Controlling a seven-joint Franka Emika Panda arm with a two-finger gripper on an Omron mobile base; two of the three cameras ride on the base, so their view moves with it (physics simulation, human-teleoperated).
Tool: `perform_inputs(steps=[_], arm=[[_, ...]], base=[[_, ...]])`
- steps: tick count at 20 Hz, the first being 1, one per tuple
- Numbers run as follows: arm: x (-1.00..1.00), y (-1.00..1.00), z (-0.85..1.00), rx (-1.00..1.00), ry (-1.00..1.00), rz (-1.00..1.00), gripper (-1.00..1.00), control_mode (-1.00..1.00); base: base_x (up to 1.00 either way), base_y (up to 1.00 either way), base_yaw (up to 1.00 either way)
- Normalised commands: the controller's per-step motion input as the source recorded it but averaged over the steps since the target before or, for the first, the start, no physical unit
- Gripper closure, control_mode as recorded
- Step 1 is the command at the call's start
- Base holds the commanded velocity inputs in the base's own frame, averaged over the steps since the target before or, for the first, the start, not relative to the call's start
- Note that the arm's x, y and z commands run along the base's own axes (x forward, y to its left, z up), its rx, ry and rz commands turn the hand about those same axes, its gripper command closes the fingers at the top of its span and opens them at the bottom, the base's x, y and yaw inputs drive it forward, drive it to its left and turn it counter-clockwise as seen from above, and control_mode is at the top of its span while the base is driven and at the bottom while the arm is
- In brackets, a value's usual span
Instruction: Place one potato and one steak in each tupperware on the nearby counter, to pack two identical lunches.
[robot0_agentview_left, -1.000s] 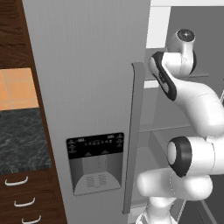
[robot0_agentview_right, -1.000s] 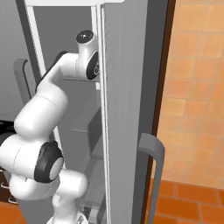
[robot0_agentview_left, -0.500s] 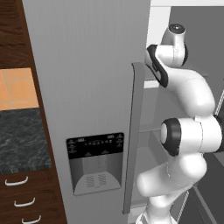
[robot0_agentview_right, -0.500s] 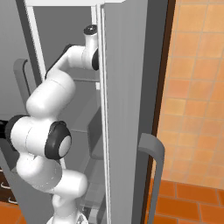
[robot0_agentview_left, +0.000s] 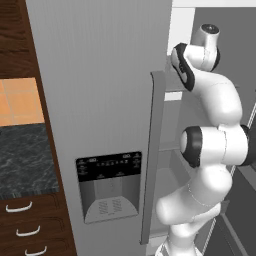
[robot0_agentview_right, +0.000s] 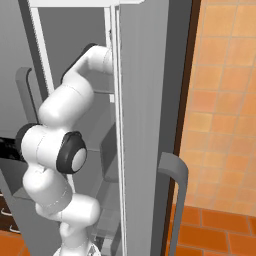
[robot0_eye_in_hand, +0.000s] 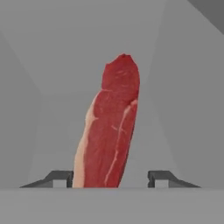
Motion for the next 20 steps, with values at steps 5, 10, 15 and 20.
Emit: perform_inputs(steps=[5, 10, 15, 20], arm=[[0.11, 0.12, -0.89, 0.0, 0.0, 0.0, 1.0, -1.0], [-0.53, 0.22, -0.41, 0.0, -0.01, 0.0, 1.0, -1.0], [-1.0, 0.48, -0.01, 0.0, -0.07, 0.0, 1.0, -1.0], [-1.0, 0.33, -0.01, 0.0, -0.17, 0.0, 1.0, -1.0]], base=[[0.0, 0.0, 0.0], [0.0, 0.0, 0.0], [0.0, 0.0, 0.0], [0.0, 0.0, 0.0]])
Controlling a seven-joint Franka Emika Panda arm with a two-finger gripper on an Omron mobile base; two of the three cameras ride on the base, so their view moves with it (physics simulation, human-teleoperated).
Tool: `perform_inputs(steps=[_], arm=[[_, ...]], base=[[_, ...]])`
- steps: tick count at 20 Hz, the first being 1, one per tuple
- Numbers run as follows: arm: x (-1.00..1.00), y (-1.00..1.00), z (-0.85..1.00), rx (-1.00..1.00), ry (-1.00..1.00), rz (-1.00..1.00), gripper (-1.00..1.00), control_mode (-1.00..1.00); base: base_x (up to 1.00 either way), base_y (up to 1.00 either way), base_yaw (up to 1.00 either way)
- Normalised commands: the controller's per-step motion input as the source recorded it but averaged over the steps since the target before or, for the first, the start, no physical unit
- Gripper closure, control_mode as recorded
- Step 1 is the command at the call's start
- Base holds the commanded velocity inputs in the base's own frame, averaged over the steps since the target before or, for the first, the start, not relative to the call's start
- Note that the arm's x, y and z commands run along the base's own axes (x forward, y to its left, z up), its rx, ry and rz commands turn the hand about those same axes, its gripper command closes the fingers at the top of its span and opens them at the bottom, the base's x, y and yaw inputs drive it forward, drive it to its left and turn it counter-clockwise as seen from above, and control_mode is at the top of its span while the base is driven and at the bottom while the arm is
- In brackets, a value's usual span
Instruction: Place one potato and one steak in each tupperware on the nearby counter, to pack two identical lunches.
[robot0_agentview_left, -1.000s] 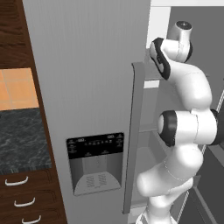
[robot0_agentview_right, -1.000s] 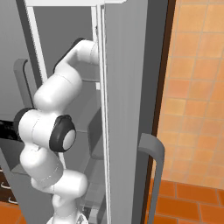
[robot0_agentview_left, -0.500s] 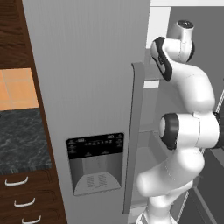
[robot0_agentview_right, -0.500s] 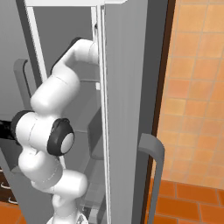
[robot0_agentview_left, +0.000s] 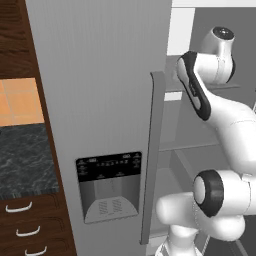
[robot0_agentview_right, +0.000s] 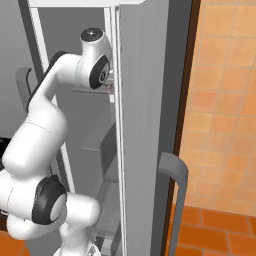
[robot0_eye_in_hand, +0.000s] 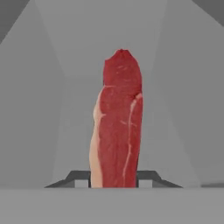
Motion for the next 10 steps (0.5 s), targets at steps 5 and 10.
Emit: perform_inputs(steps=[5, 10], arm=[[-1.0, 0.09, 0.0, 0.0, -0.05, 0.0, 1.0, -1.0], [-1.0, 0.32, 0.02, 0.0, -0.01, 0.0, 1.0, -1.0]], base=[[0.0, 0.0, 0.0], [0.0, 0.0, 0.0]])
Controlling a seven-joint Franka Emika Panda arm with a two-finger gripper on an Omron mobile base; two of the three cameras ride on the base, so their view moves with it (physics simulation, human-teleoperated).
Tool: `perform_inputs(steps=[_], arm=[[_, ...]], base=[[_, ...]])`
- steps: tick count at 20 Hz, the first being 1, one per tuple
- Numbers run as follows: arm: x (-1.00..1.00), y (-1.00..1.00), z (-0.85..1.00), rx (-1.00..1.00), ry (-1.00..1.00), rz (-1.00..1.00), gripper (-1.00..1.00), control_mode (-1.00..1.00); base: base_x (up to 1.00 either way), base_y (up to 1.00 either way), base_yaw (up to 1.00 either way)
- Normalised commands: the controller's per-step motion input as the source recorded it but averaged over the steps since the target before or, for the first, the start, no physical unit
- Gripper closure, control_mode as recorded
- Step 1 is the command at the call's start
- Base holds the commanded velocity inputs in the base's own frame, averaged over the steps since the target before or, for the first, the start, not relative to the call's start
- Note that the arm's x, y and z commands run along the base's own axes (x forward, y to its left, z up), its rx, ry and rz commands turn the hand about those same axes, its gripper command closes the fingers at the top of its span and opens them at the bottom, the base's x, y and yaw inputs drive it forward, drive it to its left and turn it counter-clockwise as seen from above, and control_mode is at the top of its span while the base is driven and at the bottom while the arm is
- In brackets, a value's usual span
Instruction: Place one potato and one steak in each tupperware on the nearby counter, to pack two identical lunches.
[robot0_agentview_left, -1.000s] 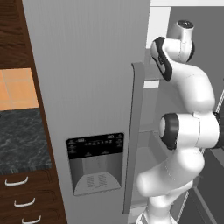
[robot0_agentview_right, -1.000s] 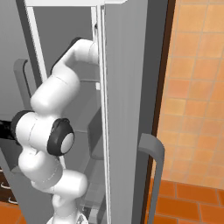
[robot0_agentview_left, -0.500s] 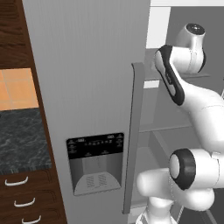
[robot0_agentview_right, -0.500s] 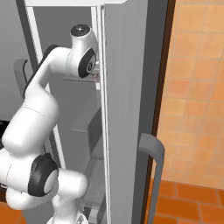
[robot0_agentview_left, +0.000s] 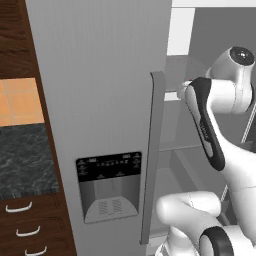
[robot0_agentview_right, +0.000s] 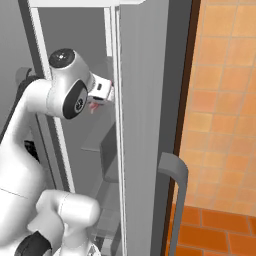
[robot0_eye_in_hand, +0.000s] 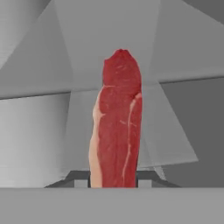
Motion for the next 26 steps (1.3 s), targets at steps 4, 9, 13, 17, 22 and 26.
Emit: perform_inputs(steps=[4, 9, 13, 17, 22, 26], arm=[[-1.0, 0.3, 0.0, 0.0, 0.0, 0.0, 1.0, -1.0], [-1.0, 0.36, 0.0, 0.0, 0.0, 0.01, 1.0, -1.0], [0.0, 0.0, 0.0, 0.0, 0.0, 0.0, 1.0, 1.0], [0.0, 0.0, 0.0, 0.0, 0.0, 0.0, 1.0, 1.0], [0.0, 0.0, 0.0, 0.0, 0.0, 0.0, 1.0, 1.0], [0.0, 0.0, 0.0, 0.0, 0.0, 0.0, 1.0, 1.0]], base=[[0.0, 0.0, 0.0], [0.0, 0.0, 0.0], [-1.0, 0.76, 0.04], [-0.65, 1.0, 0.12], [0.06, 1.0, 0.12], [0.01, 1.0, 0.16]])
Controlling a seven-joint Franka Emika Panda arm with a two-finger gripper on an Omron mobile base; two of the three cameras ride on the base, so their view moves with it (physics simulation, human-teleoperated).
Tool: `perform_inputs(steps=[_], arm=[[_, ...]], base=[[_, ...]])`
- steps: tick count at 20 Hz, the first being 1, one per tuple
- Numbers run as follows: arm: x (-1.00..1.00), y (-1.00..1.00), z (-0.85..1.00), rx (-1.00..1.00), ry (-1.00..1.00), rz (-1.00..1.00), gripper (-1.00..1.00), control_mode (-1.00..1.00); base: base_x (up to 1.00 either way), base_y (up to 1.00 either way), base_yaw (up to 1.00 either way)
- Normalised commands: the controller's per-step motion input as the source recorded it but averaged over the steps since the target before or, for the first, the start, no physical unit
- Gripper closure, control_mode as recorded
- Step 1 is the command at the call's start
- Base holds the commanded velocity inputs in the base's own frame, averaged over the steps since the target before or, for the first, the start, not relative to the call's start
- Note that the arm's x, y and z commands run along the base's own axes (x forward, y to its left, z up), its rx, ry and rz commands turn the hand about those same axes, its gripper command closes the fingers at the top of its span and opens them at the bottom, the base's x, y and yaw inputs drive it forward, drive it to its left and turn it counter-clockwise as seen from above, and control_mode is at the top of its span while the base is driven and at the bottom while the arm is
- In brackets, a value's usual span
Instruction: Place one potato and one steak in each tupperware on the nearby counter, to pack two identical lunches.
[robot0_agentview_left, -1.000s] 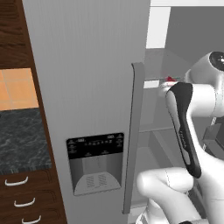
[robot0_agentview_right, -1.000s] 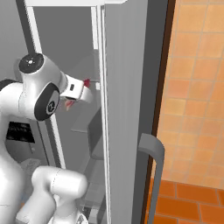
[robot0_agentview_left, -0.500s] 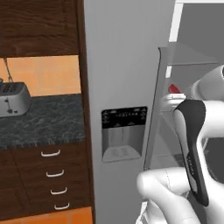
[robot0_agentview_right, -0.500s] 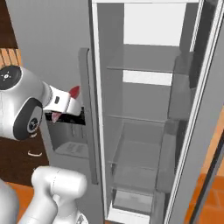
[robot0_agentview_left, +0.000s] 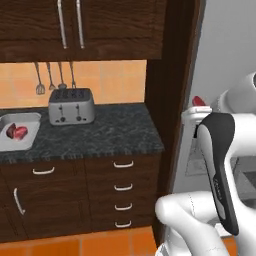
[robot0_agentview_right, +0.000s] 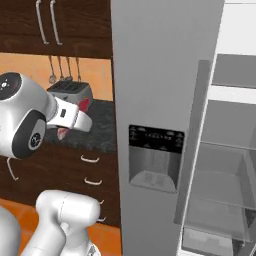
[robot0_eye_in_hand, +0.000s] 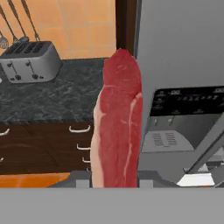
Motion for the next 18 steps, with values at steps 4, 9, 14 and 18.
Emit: perform_inputs(steps=[4, 9, 14, 18], arm=[[0.0, 0.0, 0.0, 0.0, 0.0, 0.0, 1.0, 1.0], [0.0, 0.0, 0.0, 0.0, 0.0, 0.0, 1.0, 1.0], [0.0, 0.0, 0.0, 0.0, 0.0, 0.0, 1.0, 1.0], [0.0, 0.0, 0.0, 0.0, 0.0, 0.0, 1.0, 1.0]], base=[[0.14, 1.0, 0.11], [0.48, 1.0, 0.01], [0.48, 1.0, -0.06], [0.53, 1.0, -0.04]])
